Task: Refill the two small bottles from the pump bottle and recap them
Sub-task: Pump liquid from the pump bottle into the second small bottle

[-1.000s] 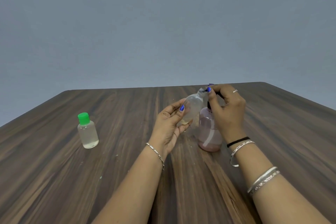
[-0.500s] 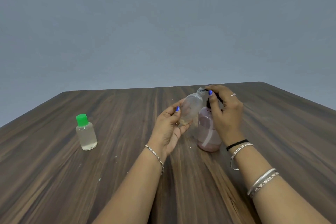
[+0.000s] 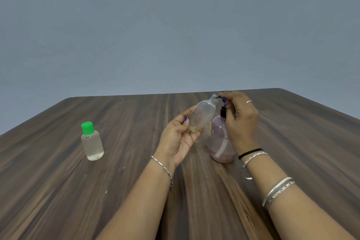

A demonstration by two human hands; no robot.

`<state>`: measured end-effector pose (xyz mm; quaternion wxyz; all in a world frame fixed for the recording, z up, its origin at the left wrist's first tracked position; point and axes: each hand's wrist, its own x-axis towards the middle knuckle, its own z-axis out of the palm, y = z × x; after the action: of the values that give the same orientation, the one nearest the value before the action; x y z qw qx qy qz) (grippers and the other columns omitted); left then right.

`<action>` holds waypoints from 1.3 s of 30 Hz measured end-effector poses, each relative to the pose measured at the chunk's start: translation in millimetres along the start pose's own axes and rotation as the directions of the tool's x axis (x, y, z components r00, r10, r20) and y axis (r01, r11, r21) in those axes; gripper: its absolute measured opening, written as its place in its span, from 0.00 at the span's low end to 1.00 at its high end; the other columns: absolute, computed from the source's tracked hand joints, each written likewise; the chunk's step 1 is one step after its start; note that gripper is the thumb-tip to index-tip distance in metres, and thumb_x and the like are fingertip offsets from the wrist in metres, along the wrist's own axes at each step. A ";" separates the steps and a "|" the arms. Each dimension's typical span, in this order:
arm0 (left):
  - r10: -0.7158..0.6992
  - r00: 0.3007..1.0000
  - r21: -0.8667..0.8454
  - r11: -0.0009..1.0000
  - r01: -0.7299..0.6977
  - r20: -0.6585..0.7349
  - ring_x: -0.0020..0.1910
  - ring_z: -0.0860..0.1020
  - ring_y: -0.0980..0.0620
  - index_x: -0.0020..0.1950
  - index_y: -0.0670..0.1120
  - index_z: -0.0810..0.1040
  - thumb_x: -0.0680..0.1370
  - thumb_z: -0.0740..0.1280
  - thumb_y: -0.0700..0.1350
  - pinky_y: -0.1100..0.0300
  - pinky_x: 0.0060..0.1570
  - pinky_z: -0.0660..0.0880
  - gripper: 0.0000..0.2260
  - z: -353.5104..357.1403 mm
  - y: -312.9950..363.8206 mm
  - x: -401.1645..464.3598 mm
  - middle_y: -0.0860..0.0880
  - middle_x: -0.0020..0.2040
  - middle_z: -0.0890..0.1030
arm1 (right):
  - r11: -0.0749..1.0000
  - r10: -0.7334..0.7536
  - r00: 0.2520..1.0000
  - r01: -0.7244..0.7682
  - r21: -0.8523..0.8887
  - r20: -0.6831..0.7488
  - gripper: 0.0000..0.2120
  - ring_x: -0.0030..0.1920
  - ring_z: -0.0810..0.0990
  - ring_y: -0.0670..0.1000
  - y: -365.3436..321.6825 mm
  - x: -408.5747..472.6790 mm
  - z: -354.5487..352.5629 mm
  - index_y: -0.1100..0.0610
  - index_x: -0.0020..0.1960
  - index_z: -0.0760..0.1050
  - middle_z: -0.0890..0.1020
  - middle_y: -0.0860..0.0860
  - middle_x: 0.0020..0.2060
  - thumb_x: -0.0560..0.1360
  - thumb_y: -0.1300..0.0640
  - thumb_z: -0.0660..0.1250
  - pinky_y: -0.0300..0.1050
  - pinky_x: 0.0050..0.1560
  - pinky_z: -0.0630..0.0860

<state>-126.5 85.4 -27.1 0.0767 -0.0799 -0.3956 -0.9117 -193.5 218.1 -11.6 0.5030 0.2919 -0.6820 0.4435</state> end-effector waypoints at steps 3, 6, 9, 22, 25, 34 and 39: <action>0.006 1.000 0.009 1.000 -0.006 -0.031 0.50 0.81 0.51 0.57 0.41 0.76 0.80 0.51 0.32 0.57 0.53 0.76 0.16 -0.3 -0.2 0.4 0.45 0.52 0.82 | 1.000 0.004 1.000 -0.004 -0.006 0.023 0.14 0.46 0.76 0.47 -0.4 -3.0 -0.9 0.64 0.47 0.81 0.82 0.57 0.43 0.71 0.66 0.56 0.21 0.51 0.66; 0.017 0.999 0.006 1.000 -0.017 -0.048 0.51 0.80 0.50 0.56 0.41 0.76 0.79 0.51 0.31 0.57 0.53 0.76 0.16 1.2 0.1 0.3 0.45 0.53 0.81 | 1.000 0.012 0.999 -0.012 -0.013 0.040 0.13 0.48 0.77 0.49 0.3 -6.6 -1.0 0.64 0.50 0.80 0.82 0.58 0.45 0.73 0.66 0.58 0.29 0.52 0.69; 0.026 0.999 0.003 1.000 -0.026 -0.035 0.51 0.80 0.50 0.58 0.40 0.75 0.79 0.52 0.31 0.56 0.56 0.75 0.15 2.8 0.2 0.1 0.44 0.53 0.82 | 0.999 0.004 0.996 -0.001 -0.033 0.085 0.15 0.55 0.74 0.49 1.2 -10.0 -1.0 0.64 0.55 0.78 0.81 0.58 0.52 0.75 0.61 0.58 0.34 0.58 0.68; 0.014 1.000 -0.016 1.000 -0.014 -0.027 0.53 0.79 0.49 0.57 0.41 0.76 0.79 0.53 0.32 0.56 0.56 0.75 0.15 2.0 -2.0 0.3 0.44 0.53 0.81 | 0.995 -0.027 0.996 0.036 -0.094 0.090 0.19 0.58 0.72 0.51 -1.3 -10.2 3.5 0.66 0.56 0.75 0.78 0.60 0.53 0.67 0.62 0.59 0.30 0.63 0.63; 0.008 0.999 0.002 1.000 -0.008 -0.049 0.53 0.79 0.49 0.56 0.41 0.77 0.79 0.52 0.32 0.57 0.54 0.76 0.15 0.7 -3.1 -0.1 0.44 0.54 0.81 | 0.996 -0.030 0.998 0.034 -0.078 0.052 0.16 0.53 0.73 0.50 -3.1 -11.3 3.9 0.65 0.51 0.77 0.79 0.59 0.48 0.66 0.64 0.60 0.29 0.58 0.66; 0.023 0.999 -0.023 0.999 -0.023 -0.032 0.51 0.81 0.49 0.57 0.40 0.76 0.80 0.52 0.33 0.56 0.55 0.76 0.14 5.4 -2.2 -1.4 0.44 0.52 0.82 | 0.999 0.038 0.984 -0.035 -0.019 0.174 0.25 0.65 0.68 0.48 3.3 -16.0 -1.9 0.64 0.66 0.70 0.74 0.59 0.63 0.71 0.59 0.56 0.24 0.66 0.57; 0.031 0.999 -0.022 0.999 -0.032 -0.023 0.51 0.81 0.51 0.60 0.39 0.74 0.80 0.52 0.33 0.55 0.56 0.74 0.14 4.8 -1.8 0.8 0.44 0.53 0.82 | 0.997 0.067 0.978 -0.057 -0.057 0.199 0.30 0.67 0.65 0.45 3.5 -16.8 -0.4 0.57 0.71 0.65 0.69 0.53 0.69 0.69 0.54 0.55 0.26 0.59 0.64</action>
<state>-127.3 90.1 -25.1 0.0945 -0.0768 -0.3832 -0.9156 -190.8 219.2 -28.6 0.4252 0.3008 -0.7490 0.4096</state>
